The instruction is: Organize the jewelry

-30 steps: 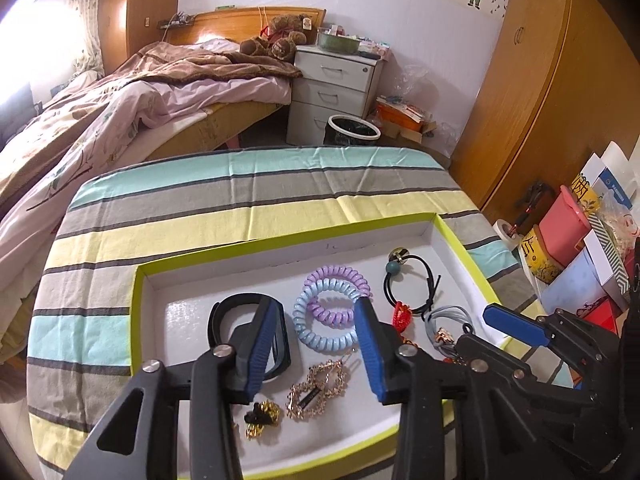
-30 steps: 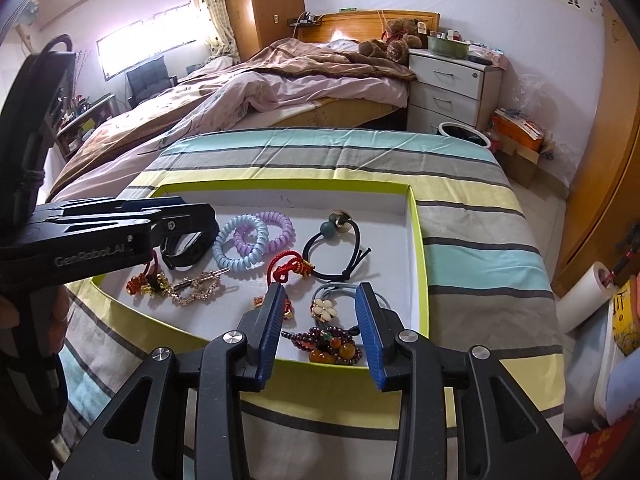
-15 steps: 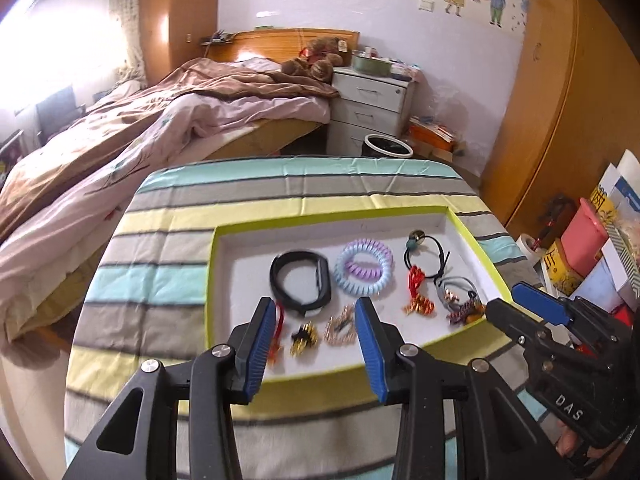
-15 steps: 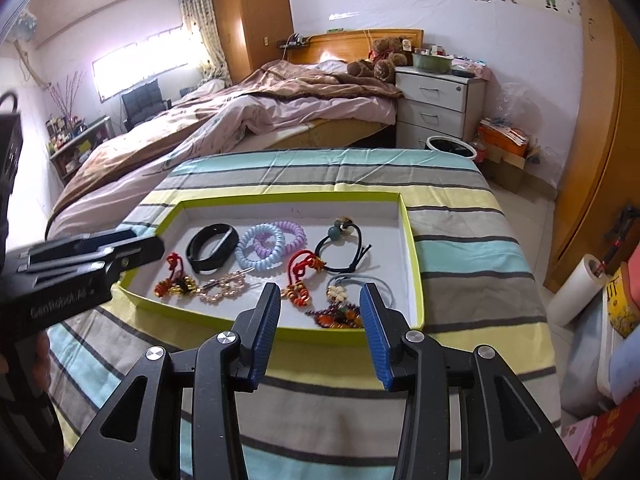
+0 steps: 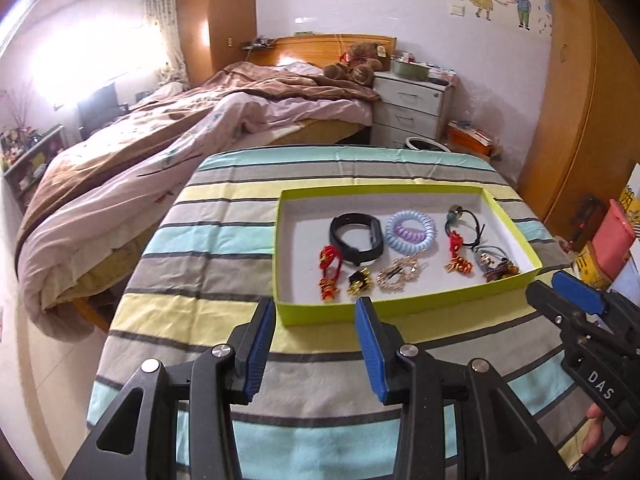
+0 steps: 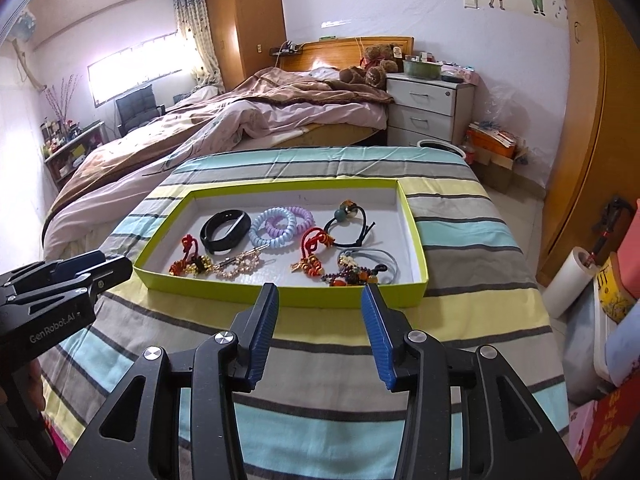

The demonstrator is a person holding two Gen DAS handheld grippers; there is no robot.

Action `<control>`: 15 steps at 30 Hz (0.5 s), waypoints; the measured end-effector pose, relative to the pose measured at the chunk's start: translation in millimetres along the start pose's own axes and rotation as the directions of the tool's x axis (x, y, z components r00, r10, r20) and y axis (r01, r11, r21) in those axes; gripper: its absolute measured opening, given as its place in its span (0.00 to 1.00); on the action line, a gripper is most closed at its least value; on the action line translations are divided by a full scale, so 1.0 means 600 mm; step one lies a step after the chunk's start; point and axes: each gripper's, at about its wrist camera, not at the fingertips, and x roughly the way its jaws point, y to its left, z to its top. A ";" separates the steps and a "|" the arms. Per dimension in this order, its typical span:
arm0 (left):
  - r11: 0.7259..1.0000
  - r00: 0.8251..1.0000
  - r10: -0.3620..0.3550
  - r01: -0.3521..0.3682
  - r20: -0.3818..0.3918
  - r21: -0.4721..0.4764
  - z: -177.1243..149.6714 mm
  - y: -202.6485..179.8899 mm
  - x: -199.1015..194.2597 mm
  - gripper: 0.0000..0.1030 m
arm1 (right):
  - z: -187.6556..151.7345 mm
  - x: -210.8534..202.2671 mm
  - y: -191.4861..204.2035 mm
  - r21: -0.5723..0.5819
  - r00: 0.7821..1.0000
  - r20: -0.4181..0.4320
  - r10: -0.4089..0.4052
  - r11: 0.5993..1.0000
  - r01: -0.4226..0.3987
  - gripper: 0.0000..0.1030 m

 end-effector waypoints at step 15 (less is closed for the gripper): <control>0.999 0.999 -0.036 0.036 0.003 -0.041 -0.032 -0.002 -0.010 0.40 | -0.017 -0.014 0.019 -0.011 1.000 0.005 0.005 1.000 -0.005 0.43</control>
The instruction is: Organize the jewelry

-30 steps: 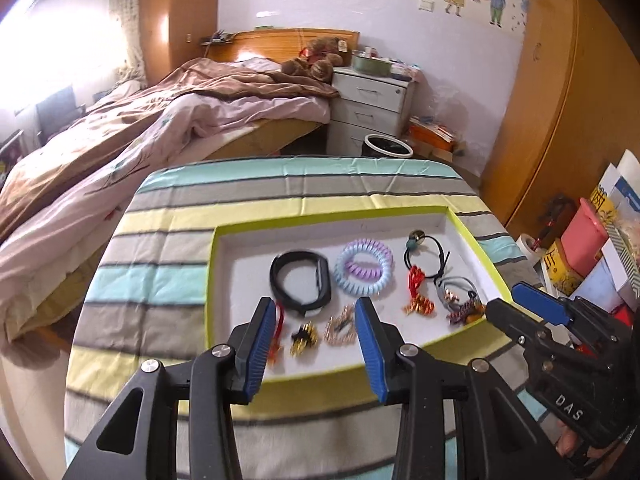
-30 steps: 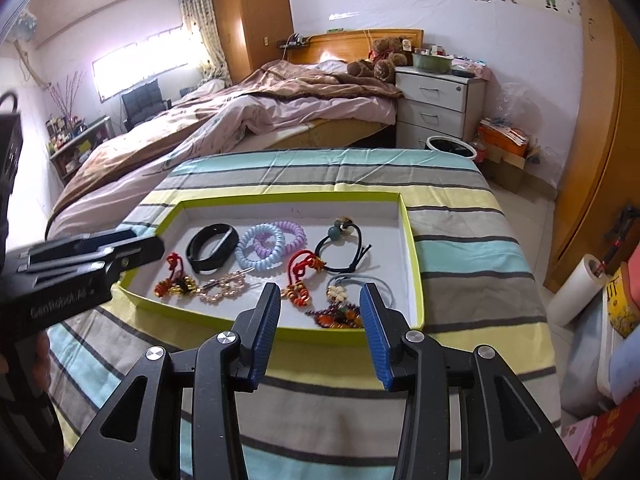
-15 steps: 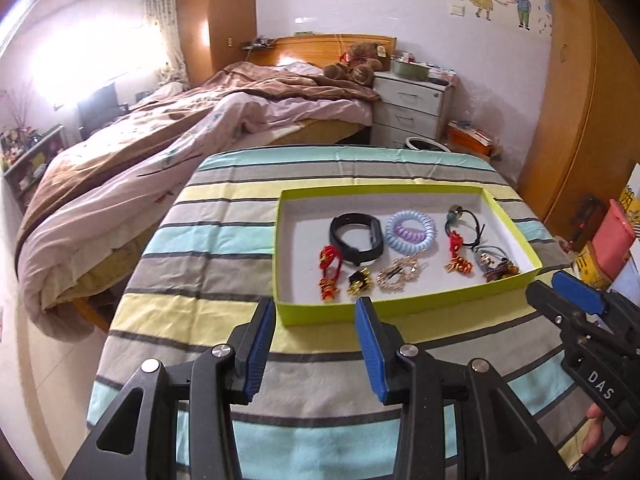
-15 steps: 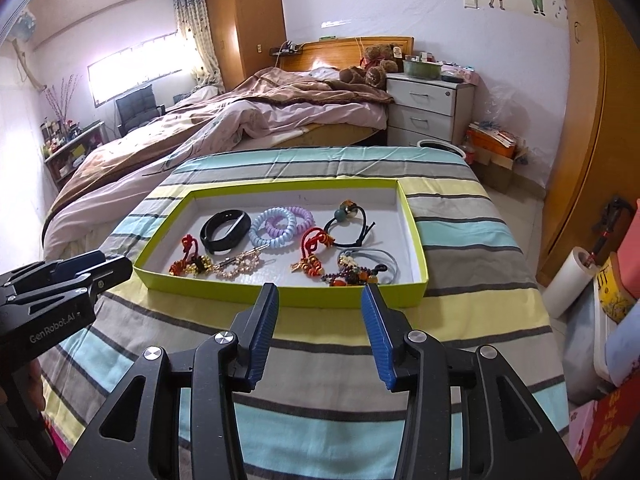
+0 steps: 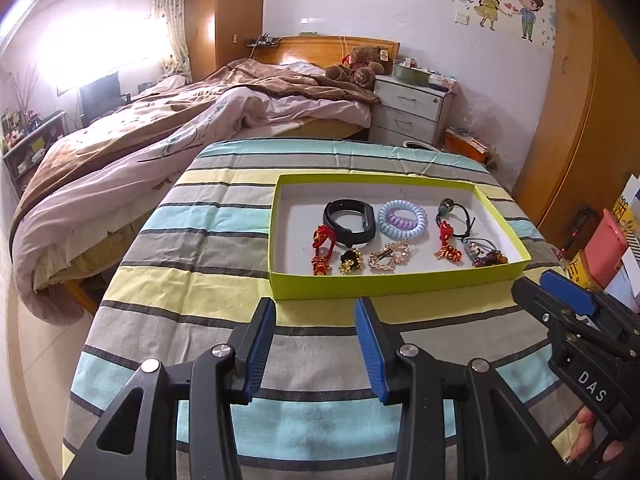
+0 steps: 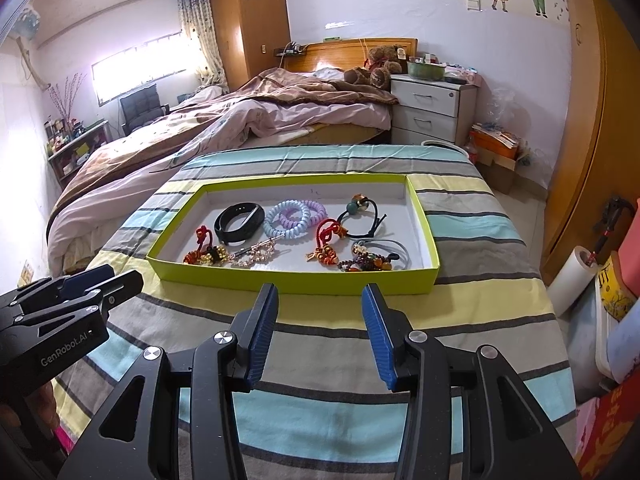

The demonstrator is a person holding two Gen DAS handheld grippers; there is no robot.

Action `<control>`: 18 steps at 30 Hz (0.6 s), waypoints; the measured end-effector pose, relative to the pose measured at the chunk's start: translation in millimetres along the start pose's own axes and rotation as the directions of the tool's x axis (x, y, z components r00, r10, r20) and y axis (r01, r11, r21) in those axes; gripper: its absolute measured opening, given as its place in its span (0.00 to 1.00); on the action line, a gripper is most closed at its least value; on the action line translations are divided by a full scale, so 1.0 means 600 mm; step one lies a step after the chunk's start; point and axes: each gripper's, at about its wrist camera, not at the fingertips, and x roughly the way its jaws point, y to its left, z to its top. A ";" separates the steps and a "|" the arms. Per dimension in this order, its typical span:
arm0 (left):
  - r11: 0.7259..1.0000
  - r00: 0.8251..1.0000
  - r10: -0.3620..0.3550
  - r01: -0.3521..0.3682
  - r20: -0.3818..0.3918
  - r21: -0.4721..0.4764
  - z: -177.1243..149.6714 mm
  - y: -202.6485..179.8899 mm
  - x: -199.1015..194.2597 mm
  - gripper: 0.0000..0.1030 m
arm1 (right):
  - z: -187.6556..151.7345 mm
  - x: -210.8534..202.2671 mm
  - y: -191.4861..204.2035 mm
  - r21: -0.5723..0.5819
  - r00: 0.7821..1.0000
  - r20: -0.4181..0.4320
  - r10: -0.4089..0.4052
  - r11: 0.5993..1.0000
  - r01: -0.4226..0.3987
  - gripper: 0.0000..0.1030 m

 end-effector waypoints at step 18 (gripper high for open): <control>1.000 1.000 -0.002 0.002 0.000 0.005 -0.006 -0.002 -0.007 0.40 | -0.001 -0.005 0.005 0.011 1.000 0.007 -0.001 1.000 0.001 0.43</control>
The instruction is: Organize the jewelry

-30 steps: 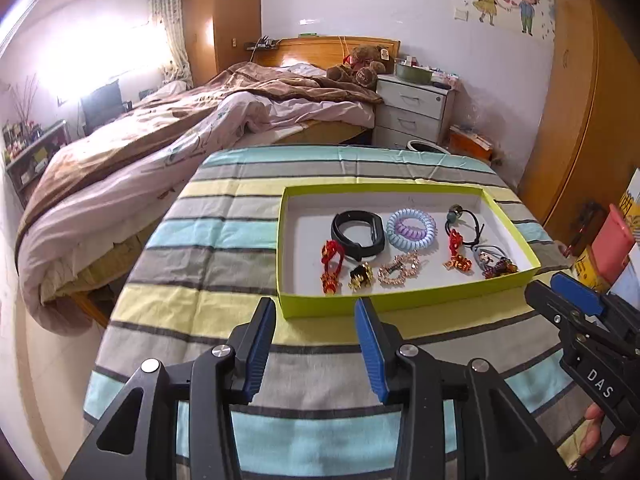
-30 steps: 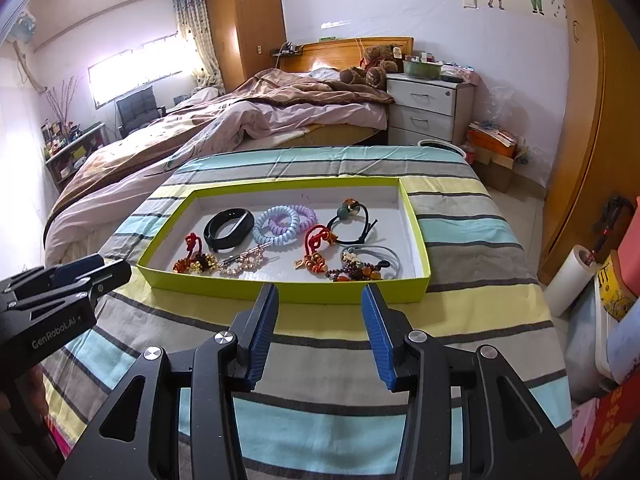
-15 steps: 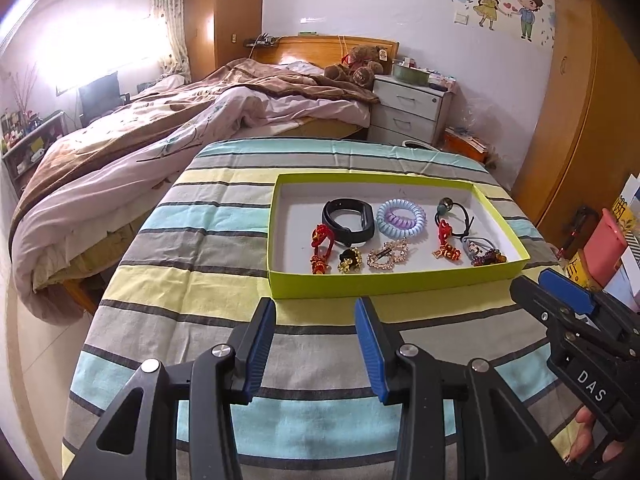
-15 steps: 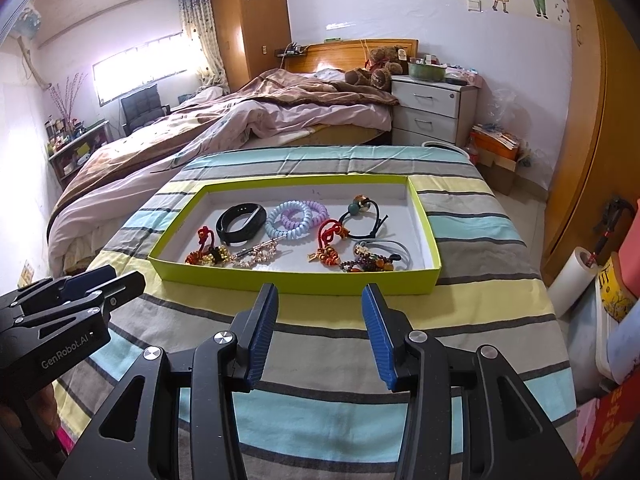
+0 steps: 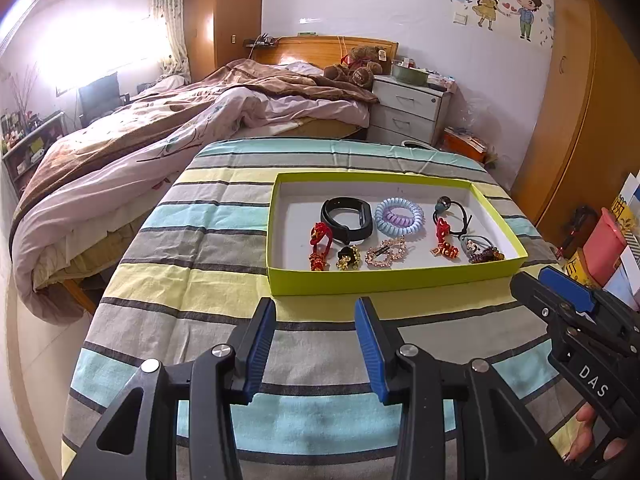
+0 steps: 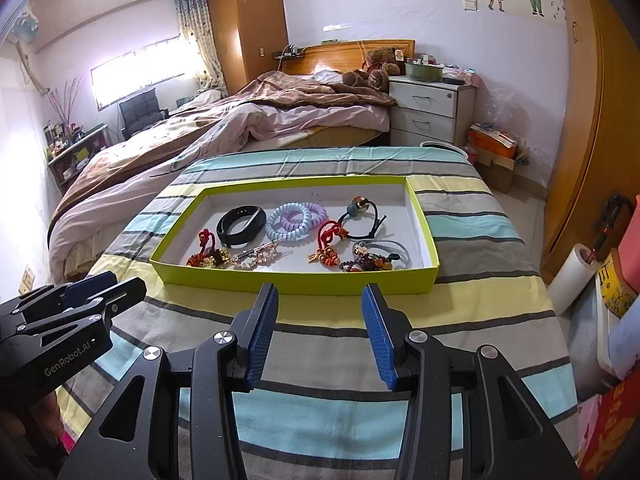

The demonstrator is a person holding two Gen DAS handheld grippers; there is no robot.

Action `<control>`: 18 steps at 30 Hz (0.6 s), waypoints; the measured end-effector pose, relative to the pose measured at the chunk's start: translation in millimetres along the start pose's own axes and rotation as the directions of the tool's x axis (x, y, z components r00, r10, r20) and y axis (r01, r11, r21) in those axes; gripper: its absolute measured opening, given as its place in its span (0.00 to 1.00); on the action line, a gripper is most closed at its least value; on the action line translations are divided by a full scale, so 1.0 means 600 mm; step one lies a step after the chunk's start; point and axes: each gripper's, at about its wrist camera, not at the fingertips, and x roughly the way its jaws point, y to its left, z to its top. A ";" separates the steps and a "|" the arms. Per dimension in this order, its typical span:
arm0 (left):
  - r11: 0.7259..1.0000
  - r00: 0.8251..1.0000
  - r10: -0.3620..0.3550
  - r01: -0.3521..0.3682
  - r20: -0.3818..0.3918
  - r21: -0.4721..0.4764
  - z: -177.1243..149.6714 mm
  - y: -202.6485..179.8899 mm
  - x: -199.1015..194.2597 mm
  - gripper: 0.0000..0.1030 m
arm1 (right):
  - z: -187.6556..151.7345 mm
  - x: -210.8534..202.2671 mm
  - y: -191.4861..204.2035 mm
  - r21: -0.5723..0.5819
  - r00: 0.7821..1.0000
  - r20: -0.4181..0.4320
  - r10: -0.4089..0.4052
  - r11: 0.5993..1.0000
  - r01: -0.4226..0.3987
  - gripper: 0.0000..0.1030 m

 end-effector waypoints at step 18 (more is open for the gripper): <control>1.000 1.000 0.010 -0.010 0.005 0.012 0.002 -0.005 -0.001 0.40 | -0.001 -0.003 0.007 0.010 1.000 0.004 -0.007 1.000 0.007 0.43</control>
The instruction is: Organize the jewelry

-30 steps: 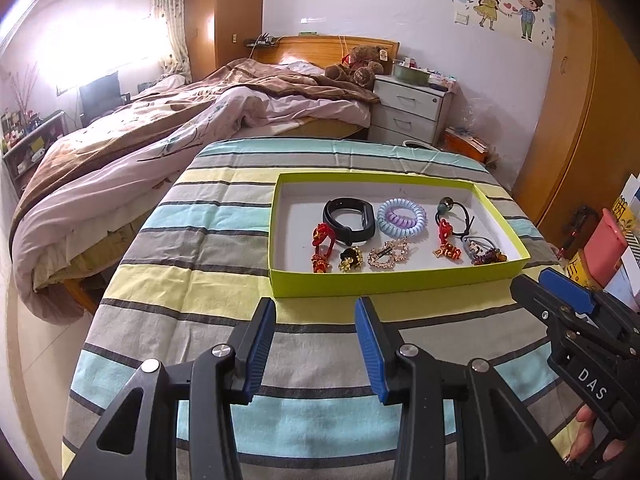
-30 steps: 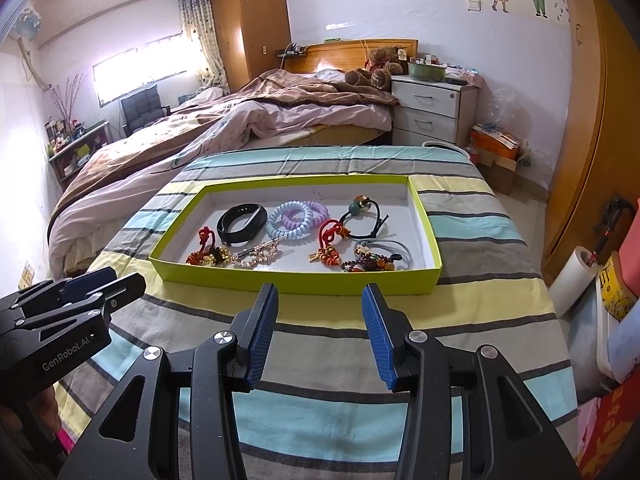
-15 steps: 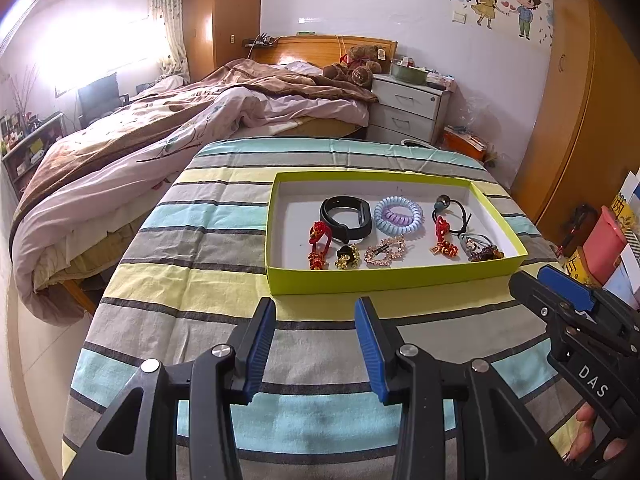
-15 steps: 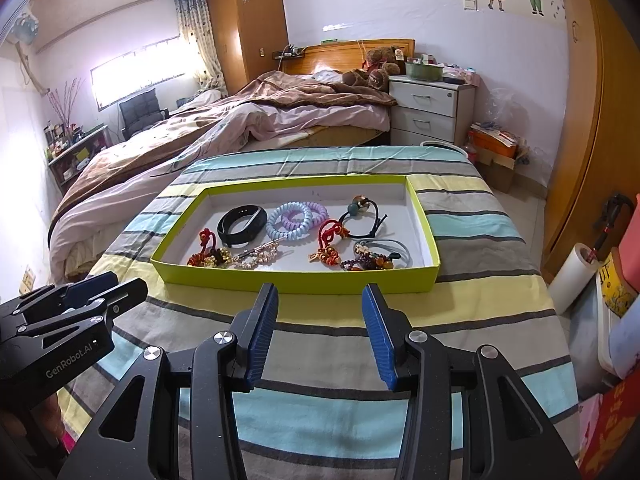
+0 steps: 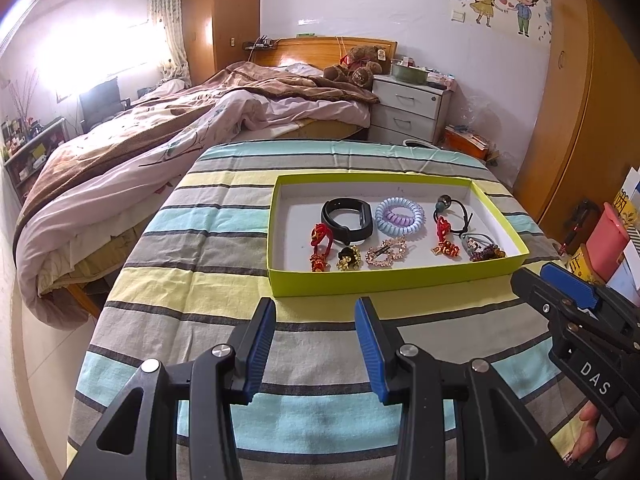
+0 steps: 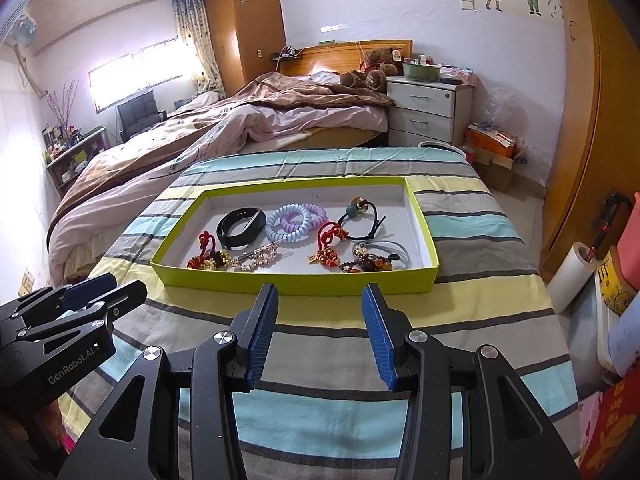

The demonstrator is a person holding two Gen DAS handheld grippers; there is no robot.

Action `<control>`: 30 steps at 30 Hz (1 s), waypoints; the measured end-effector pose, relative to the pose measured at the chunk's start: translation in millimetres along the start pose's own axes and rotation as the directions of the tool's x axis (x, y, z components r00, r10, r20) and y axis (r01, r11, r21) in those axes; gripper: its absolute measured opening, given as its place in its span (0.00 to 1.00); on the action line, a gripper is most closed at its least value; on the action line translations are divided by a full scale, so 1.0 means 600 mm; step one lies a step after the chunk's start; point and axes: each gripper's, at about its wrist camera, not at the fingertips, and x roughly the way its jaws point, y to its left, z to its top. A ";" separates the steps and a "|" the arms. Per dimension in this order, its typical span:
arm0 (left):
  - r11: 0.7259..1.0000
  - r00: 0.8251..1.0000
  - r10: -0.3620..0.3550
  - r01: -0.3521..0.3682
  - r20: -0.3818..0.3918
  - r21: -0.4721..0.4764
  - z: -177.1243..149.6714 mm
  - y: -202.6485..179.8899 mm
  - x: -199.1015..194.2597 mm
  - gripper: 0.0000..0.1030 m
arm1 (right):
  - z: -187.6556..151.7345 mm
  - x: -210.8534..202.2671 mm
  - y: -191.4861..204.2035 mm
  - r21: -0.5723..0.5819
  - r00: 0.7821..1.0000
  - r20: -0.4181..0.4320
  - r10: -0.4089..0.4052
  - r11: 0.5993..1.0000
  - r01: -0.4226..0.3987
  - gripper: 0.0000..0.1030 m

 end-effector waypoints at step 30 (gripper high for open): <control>1.000 1.000 0.003 -0.003 -0.007 -0.002 -0.003 0.001 0.000 0.40 | -0.002 0.000 0.000 -0.002 1.000 -0.004 0.001 1.000 -0.001 0.43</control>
